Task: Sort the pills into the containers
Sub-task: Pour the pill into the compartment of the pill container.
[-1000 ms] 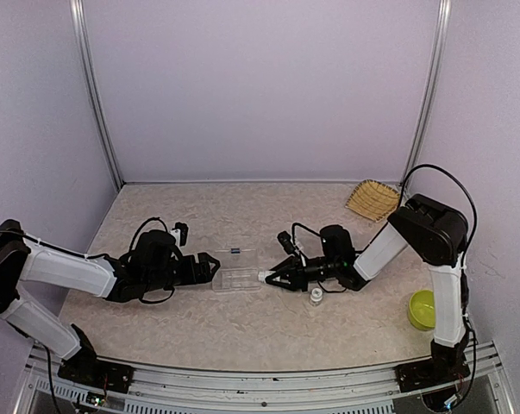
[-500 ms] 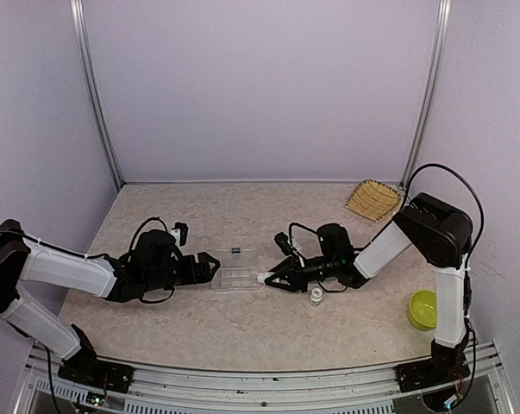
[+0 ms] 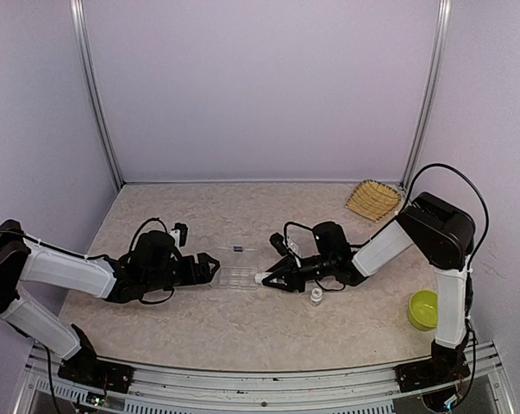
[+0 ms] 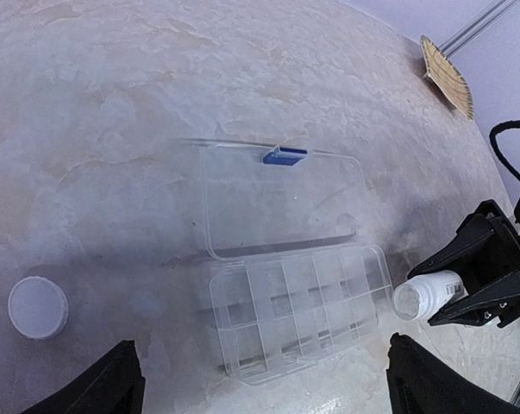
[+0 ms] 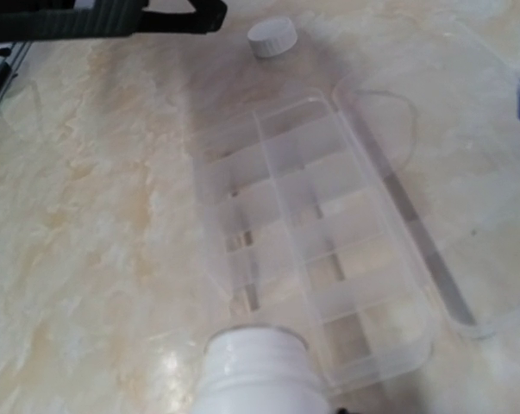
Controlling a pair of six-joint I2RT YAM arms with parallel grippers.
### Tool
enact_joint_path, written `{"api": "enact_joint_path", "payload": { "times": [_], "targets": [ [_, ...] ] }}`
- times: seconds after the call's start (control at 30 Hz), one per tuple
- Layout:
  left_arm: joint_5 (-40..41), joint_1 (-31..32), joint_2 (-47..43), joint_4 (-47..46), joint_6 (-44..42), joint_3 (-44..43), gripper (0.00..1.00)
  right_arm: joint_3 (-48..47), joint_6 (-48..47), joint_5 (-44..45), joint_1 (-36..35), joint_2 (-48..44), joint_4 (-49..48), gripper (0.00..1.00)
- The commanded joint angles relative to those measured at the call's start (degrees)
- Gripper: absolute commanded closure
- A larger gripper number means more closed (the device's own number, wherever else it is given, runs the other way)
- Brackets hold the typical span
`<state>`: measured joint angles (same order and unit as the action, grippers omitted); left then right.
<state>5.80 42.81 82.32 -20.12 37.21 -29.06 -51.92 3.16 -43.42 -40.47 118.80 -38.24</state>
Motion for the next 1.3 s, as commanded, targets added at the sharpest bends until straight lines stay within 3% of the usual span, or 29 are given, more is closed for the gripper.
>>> {"api": "enact_joint_path", "payload": {
  "times": [0.0,1.27],
  "targets": [
    [-0.6,-0.2,-1.0,-1.6,0.3,1.1,0.05,-0.4,-2.4,3.1,-1.1,-1.4,6.2,0.85],
    [-2.1,0.3,1.8,-4.6,1.2,2.1,0.05,-3.7,-8.5,9.0,-3.7,-3.4,16.6,0.85]
  ]
}}
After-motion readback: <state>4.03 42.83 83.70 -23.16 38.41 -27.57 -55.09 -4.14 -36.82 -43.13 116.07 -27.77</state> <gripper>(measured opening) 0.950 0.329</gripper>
